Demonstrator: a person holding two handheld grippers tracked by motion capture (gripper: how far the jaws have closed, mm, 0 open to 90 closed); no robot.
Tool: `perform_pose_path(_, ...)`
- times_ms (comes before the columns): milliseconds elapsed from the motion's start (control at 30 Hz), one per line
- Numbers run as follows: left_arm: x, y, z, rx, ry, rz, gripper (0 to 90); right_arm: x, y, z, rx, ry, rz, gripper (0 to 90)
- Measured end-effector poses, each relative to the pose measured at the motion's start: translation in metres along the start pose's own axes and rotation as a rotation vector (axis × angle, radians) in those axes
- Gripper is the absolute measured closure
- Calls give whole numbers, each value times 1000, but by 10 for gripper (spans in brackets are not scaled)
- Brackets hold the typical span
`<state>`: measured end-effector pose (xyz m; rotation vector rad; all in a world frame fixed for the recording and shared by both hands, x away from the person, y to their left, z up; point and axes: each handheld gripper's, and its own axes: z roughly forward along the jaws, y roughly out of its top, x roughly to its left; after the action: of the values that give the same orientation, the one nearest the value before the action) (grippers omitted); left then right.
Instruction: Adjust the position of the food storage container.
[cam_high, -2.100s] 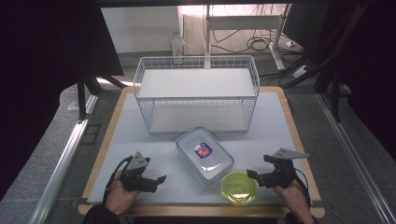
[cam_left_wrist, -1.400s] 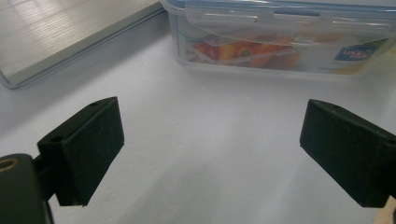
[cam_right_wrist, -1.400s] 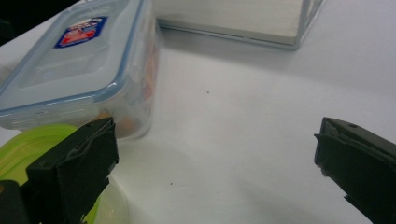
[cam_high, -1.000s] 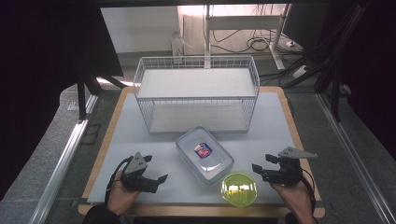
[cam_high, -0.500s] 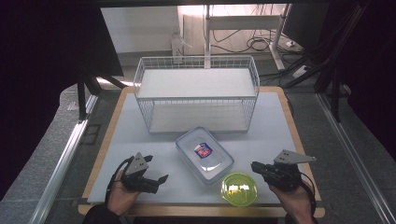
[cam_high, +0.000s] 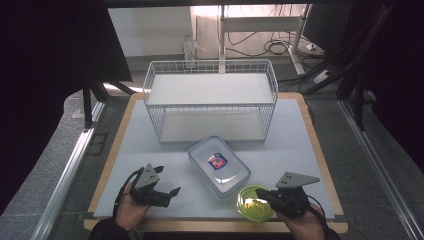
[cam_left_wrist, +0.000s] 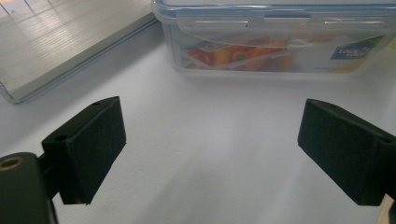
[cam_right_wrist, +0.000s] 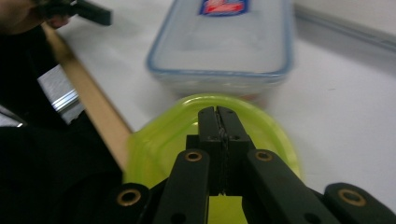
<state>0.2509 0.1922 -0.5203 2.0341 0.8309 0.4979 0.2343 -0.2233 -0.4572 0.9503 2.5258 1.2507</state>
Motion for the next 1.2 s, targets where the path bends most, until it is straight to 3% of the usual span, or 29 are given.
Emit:
perform_pose_path(533,-1,0,1,10,0,8,75,43,-7,18,93,142,-60,897)
perform_pose_path(600,-2,0,2,13,-1,12,75,42,-9,22,114,142,-66,897)
perform_pose_path(867,-2,0,3,20,-4,20,75,35,-11,22,106,176,-38,898)
perform_pose_path(1200,-3,0,5,31,-8,29,75,26,-10,20,95,145,-19,898)
